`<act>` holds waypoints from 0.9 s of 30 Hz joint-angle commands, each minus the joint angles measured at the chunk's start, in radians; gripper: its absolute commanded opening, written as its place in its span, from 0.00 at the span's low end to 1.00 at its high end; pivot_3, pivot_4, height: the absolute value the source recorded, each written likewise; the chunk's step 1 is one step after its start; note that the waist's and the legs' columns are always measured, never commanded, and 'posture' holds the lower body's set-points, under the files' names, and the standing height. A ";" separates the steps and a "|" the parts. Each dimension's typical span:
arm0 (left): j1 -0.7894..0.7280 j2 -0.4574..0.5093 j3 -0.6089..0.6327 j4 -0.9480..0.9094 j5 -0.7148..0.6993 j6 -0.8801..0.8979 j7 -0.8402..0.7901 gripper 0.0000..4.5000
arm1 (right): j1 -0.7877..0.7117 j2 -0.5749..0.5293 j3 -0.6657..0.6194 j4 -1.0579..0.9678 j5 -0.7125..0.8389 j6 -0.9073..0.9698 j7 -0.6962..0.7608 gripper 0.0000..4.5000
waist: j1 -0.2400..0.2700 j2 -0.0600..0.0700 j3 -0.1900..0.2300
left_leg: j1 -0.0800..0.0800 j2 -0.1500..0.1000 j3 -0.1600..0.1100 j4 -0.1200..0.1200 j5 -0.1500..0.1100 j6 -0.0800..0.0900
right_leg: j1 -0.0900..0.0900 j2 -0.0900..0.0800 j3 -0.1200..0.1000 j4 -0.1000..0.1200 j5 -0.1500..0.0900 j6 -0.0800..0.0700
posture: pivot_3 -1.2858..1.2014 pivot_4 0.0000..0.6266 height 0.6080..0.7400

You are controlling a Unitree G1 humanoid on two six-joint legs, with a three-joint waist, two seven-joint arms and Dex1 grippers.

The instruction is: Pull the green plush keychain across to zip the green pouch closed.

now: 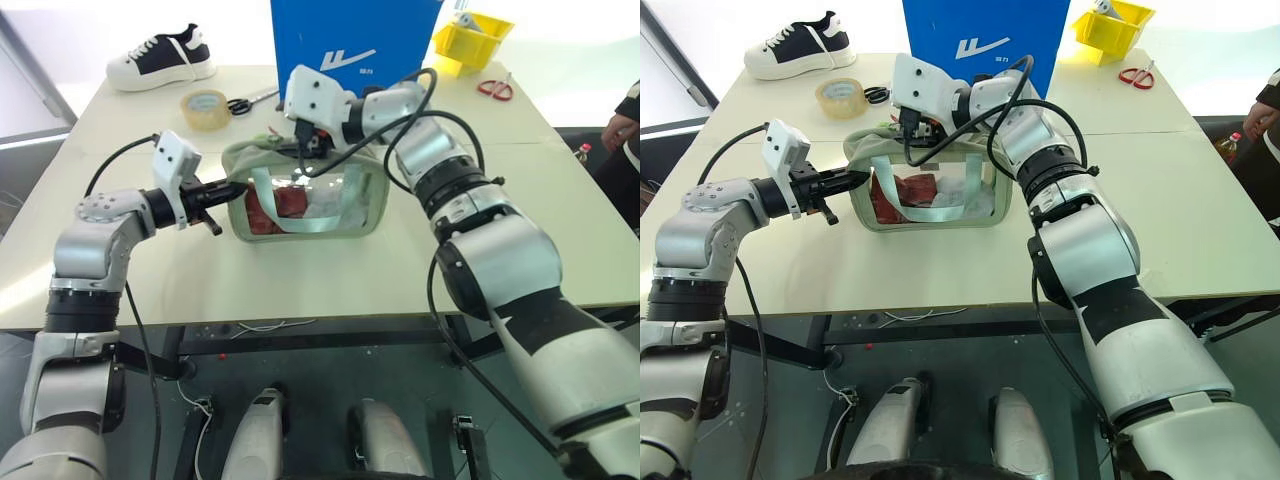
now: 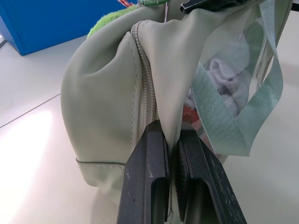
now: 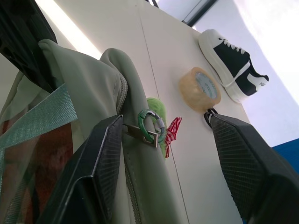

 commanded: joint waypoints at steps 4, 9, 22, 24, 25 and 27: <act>-0.009 0.003 0.012 -0.043 -0.003 -0.008 0.006 0.00 | -0.013 0.009 0.019 0.010 -0.037 -0.019 -0.015 0.02 | 0.001 0.000 0.000 | 0.000 0.000 0.000 0.000 0.000 0.000 | 0.000 0.000 0.000 0.000 0.000 0.000 | 0.52 0.24 1.00; -0.015 -0.002 0.010 -0.038 -0.001 -0.011 0.010 0.00 | -0.016 0.004 0.028 0.016 -0.056 -0.016 -0.023 0.02 | 0.001 0.000 0.000 | 0.000 0.000 0.000 0.000 0.000 0.000 | 0.000 0.000 0.000 0.000 0.000 0.000 | 0.52 0.24 1.00; -0.017 -0.002 0.015 -0.033 0.001 -0.015 0.017 0.00 | -0.039 -0.086 -0.099 -0.077 0.074 0.069 0.062 0.02 | 0.002 0.000 0.000 | 0.000 0.000 0.000 0.000 0.000 0.000 | 0.000 0.000 0.000 0.000 0.000 0.000 | 0.52 0.24 1.00; -0.008 0.000 0.017 -0.042 -0.002 -0.013 0.019 0.00 | -0.021 -0.133 -0.108 -0.113 0.079 0.085 0.062 0.02 | 0.002 0.000 0.000 | 0.000 0.000 0.000 0.000 0.000 0.000 | 0.000 0.000 0.000 0.000 0.000 0.000 | 0.52 0.24 1.00; -0.003 0.002 0.019 -0.045 -0.003 -0.012 0.019 0.00 | -0.009 -0.160 -0.111 -0.132 0.077 0.094 0.057 0.02 | 0.003 0.000 0.000 | 0.000 0.000 0.000 0.000 0.000 0.000 | 0.000 0.000 0.000 0.000 0.000 0.000 | 0.52 0.24 1.00; 0.007 0.005 0.022 -0.049 -0.004 -0.011 0.020 0.00 | 0.030 -0.224 -0.117 -0.178 0.071 0.123 0.053 0.02 | 0.009 0.000 0.000 | 0.000 0.000 -0.001 0.000 0.000 0.000 | 0.000 0.000 0.000 0.000 0.000 0.000 | 0.52 0.24 1.00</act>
